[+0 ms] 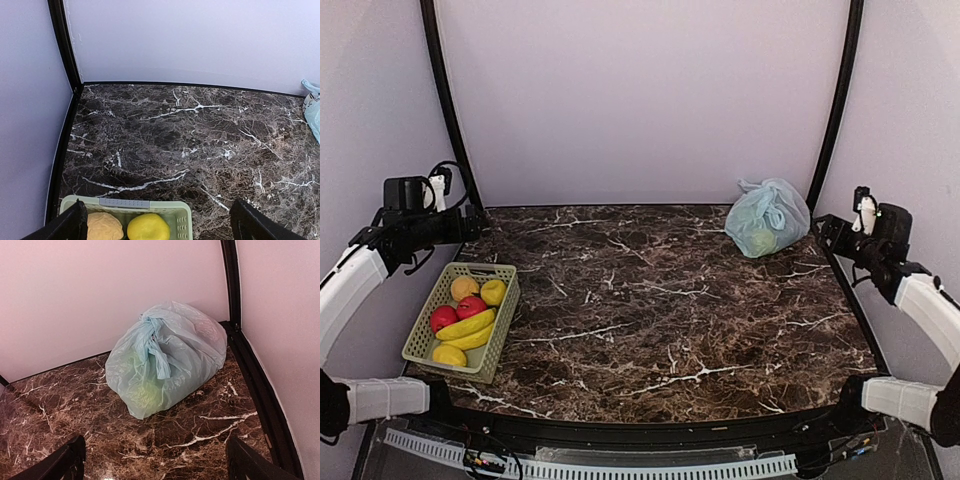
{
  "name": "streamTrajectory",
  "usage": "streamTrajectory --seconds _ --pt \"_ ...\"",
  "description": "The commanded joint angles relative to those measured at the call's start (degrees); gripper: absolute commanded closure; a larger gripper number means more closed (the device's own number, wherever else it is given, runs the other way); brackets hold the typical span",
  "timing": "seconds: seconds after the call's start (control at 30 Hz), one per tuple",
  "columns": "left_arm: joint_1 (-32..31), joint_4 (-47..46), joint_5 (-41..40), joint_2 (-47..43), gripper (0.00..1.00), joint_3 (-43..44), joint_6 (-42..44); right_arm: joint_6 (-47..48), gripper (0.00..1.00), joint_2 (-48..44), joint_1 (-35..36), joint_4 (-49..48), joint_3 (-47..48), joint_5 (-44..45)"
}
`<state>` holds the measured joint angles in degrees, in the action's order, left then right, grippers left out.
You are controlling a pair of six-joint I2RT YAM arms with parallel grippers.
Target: Untie the knot of the plastic bag and take out the fruit
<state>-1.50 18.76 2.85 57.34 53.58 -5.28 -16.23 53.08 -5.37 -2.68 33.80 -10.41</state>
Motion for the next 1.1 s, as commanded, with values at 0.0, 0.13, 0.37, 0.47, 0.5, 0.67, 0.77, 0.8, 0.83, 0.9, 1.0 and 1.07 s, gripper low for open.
streamTrajectory --seconds 0.0,0.13,0.37,0.47,0.5,0.67,0.77,0.8,0.83,0.9,1.0,1.07 --pt "0.3 -1.2 0.6 1.8 0.01 -0.1 0.4 -3.8 0.05 3.9 1.5 12.8 11.1 -3.4" --pt "0.3 0.4 0.9 1.6 0.01 -0.6 0.8 -6.4 0.02 8.3 3.7 15.2 17.8 -5.4" --pt "0.3 2.9 -5.6 -1.9 0.01 -1.9 4.9 -9.9 0.01 20.2 6.9 17.2 29.3 -3.3" --pt "0.3 3.1 -6.2 -2.6 0.01 -2.1 6.3 -9.7 0.01 26.1 7.5 17.6 33.8 -2.3" --pt "0.3 3.0 -6.1 -2.6 0.01 -2.3 6.4 -9.5 0.01 28.3 7.6 17.7 35.6 -2.0" --pt "0.3 3.1 -3.5 -2.2 0.01 -2.1 5.8 -8.8 0.01 39.5 8.3 18.2 44.3 0.3" --pt "0.3 3.1 -3.0 -2.1 0.01 -2.0 5.6 -9.0 0.01 45.1 8.4 18.1 48.5 1.8" --pt "0.3 3.3 -3.0 -2.1 0.01 -1.8 5.5 -9.1 0.01 46.7 8.4 18.1 49.7 2.4" --pt "0.3 3.3 -3.0 -2.3 0.01 -1.7 5.5 -9.1 0.01 48.3 8.4 18.0 51.0 3.0" --pt "0.3 3.5 -3.0 -2.8 0.01 -1.4 5.5 -8.6 0.01 51.2 8.4 17.9 53.4 4.2" --pt "0.3 3.1 -1.6 -3.6 0.01 -1.4 4.2 -7.2 0.03 55.5 8.4 17.5 57.2 5.7" --pt "0.3 3.1 -2.1 -4.1 0.01 -1.6 4.3 -6.4 0.07 58.2 8.3 17.4 59.7 5.7"
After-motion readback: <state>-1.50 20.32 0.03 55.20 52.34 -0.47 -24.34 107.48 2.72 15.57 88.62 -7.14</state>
